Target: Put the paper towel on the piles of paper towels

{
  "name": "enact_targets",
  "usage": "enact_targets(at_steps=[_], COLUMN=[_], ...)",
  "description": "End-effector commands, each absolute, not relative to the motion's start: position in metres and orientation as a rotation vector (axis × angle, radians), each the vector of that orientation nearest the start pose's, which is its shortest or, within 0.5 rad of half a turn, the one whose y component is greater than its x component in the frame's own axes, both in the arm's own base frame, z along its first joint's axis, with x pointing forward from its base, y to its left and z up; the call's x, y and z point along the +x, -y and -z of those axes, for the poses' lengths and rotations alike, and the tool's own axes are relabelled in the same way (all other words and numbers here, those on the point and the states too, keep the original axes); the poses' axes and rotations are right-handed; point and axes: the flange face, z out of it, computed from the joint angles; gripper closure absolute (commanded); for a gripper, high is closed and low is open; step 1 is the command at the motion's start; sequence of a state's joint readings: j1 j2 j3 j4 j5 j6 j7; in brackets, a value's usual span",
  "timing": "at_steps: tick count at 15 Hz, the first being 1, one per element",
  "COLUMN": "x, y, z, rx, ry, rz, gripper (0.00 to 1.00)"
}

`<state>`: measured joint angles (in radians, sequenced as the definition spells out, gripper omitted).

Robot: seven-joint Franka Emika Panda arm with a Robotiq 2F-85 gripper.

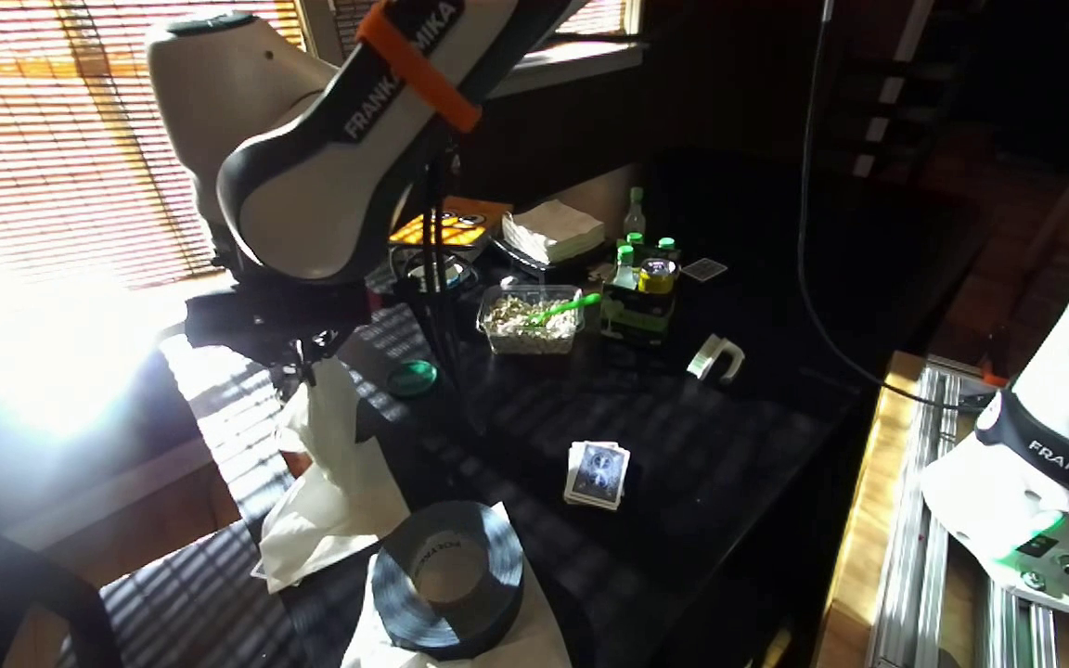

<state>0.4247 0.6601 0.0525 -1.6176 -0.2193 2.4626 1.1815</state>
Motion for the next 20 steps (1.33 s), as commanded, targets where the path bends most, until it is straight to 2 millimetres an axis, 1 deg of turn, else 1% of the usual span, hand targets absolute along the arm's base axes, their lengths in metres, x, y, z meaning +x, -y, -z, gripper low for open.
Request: enact_targets(at_steps=[1, 2, 3, 6, 9, 11, 13, 16, 17, 18, 19, 20], x=[0.628, 0.63, 0.634, 0.647, 0.662, 0.669, 0.671, 0.673, 0.674, 0.672, 0.684, 0.683], y=[-0.322, -0.323, -0.315, -0.264, -0.207, -0.174, -0.147, -0.116, -0.109, -0.111, -0.108, -0.105], z=[-0.259, -0.257, -0.259, -0.274, -0.294, -0.31, -0.325, -0.345, -0.349, -0.349, -0.345, -0.347], rx=[-2.946, -2.936, -2.913, -2.828, -2.707, -2.635, -2.552, -2.404, -2.363, -2.37, -2.412, -2.396], ry=[-0.834, -0.861, -0.888, -1.075, -1.291, -1.433, -1.573, -1.771, -1.843, -1.827, -1.776, -1.797], rz=[0.33, 0.334, 0.333, 0.387, 0.463, 0.527, 0.586, 0.668, 0.697, 0.723, 0.681, 0.697], gripper=[0.99, 0.99, 0.99, 0.99, 0.99, 0.99, 0.99, 0.99, 0.99, 0.99, 0.97, 0.97])
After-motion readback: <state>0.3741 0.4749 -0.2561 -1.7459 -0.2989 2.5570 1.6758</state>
